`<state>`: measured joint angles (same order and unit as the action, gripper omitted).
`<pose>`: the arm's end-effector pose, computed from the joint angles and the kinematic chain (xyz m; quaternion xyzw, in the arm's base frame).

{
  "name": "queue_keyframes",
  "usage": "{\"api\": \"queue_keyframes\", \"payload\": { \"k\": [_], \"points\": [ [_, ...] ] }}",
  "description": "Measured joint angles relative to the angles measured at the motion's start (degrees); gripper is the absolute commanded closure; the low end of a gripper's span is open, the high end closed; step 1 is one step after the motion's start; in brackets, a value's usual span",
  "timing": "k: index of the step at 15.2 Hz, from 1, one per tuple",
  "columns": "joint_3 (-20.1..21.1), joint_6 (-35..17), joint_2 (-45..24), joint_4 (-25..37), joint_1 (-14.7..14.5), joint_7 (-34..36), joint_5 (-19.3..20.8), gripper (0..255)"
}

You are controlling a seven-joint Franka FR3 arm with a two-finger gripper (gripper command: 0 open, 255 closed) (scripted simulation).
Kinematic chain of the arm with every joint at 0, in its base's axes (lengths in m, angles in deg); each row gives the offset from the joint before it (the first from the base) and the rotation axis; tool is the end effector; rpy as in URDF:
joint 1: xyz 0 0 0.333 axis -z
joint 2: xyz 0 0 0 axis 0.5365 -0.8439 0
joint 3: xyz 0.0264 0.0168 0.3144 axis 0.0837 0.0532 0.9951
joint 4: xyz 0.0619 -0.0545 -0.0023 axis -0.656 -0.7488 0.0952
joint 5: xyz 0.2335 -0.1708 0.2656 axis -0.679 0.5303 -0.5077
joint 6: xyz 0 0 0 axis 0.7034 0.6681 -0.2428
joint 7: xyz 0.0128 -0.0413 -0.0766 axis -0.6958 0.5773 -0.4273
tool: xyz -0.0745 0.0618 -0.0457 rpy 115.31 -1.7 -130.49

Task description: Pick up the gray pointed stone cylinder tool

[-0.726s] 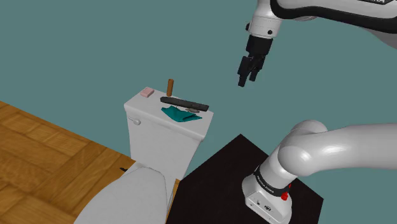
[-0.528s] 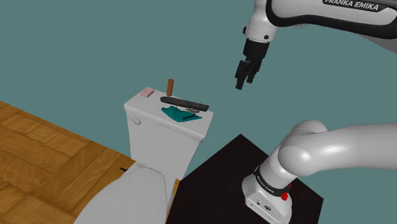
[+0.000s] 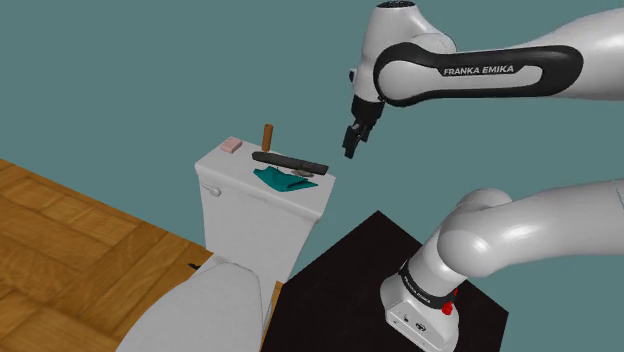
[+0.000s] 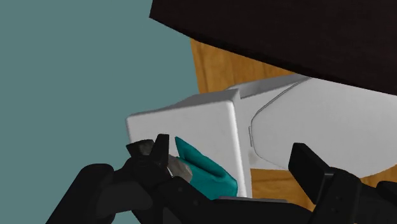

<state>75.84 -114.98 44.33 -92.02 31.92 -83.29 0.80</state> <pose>0.3407 0.0024 0.4619 0.9886 0.1118 -0.0183 0.0991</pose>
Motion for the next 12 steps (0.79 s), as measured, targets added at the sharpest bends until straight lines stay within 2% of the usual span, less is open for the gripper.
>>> {"api": "queue_keyframes", "payload": {
  "k": [3, 7, 9, 12],
  "points": [
    [1.48, -9.30, -3.69, -3.46, 0.46, 0.98, 4.12, 0],
    [3.62, -20.89, -11.66, -4.17, 2.87, 3.58, 11.84, 0],
    [4.79, -26.57, -15.75, -4.35, 4.95, 5.87, 17.13, 0],
    [7.39, -33.42, -23.32, -2.20, 8.68, 11.76, 27.27, 0]
  ]
}}
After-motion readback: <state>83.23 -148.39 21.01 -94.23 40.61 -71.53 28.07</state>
